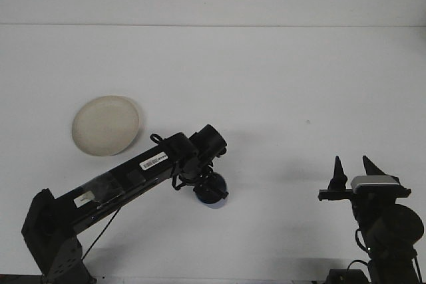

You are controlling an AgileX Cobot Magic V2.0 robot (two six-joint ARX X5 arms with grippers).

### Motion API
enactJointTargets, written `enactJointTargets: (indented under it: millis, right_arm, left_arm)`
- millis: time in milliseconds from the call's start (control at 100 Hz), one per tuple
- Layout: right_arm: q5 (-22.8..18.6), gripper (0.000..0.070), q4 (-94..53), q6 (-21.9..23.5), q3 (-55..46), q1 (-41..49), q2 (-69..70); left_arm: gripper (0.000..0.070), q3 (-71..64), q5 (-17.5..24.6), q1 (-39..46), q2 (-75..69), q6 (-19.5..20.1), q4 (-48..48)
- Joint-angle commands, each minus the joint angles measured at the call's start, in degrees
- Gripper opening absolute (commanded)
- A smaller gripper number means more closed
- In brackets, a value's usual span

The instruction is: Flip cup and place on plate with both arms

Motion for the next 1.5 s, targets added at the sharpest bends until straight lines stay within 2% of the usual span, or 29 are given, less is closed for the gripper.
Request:
enactJointTargets:
  millis: [0, 220, 430, 670, 850, 1040, 1490]
  right_arm:
    - [0.17, 0.0416, 0.57, -0.2, 0.55, 0.04, 0.2]
    - [0.17, 0.0416, 0.57, -0.2, 0.57, 0.04, 0.2]
    - [0.17, 0.0415, 0.59, -0.2, 0.57, 0.04, 0.2]
    - [0.17, 0.0416, 0.59, -0.2, 0.57, 0.04, 0.2]
    - [0.17, 0.0415, 0.59, -0.2, 0.57, 0.04, 0.2]
    - [0.17, 0.0415, 0.61, -0.2, 0.57, 0.04, 0.2]
    - [0.2, 0.0416, 0.55, -0.2, 0.57, 0.04, 0.2]
  left_arm:
    - [0.0008, 2.91, -1.66, -0.15, 1.11, 1.2, -1.81]
    - [0.0008, 8.31, -6.12, 4.85, -3.04, 2.8, -5.42]
    - [0.0008, 11.28, -10.25, 16.41, -8.76, 3.91, -8.07]
    - [0.0008, 11.28, -10.45, 33.62, -10.43, 6.12, -8.39]
    - [0.0009, 11.28, -10.43, 42.93, -9.49, 6.23, -7.48]
    - [0.0009, 11.28, -10.38, 47.43, -7.85, 6.45, -6.56]
    - [0.0014, 11.26, -9.62, 52.06, 2.6, 6.45, -4.57]
